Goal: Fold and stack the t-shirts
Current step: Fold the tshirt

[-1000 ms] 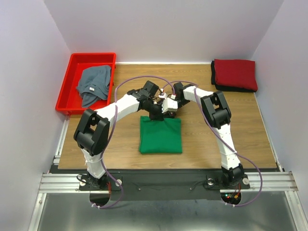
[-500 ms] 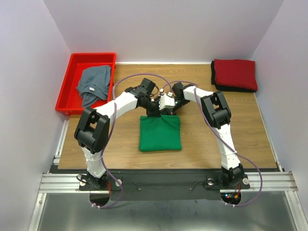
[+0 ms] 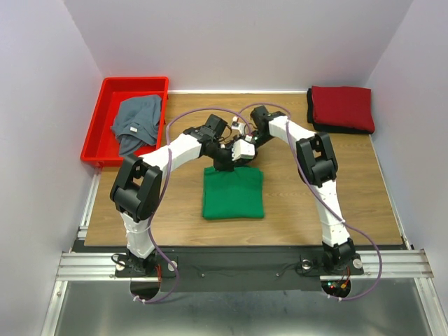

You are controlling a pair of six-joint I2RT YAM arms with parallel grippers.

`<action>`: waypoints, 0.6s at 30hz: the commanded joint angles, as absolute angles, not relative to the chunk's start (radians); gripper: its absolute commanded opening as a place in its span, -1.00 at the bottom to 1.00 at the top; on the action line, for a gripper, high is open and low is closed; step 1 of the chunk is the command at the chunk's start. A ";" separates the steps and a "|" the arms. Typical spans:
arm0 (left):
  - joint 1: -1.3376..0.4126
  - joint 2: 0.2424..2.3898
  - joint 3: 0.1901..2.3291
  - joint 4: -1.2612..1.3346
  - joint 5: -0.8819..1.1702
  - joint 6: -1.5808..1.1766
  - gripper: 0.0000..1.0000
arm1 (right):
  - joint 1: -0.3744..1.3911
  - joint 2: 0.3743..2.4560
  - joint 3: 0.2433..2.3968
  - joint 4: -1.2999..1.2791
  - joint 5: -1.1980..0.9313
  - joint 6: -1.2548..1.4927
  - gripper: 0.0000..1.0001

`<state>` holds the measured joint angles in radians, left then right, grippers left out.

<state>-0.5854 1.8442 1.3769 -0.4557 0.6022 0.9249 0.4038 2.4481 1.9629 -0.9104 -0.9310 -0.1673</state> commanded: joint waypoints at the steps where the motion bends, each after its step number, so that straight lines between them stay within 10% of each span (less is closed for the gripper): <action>1: -0.577 1.799 1.433 -0.479 0.588 0.936 -0.24 | 0.342 2.369 2.045 -0.862 -0.693 -0.195 -0.03; 18: -0.385 1.764 1.368 -0.509 0.690 0.716 -0.17 | 0.268 2.115 1.778 -0.937 -0.758 -0.351 0.05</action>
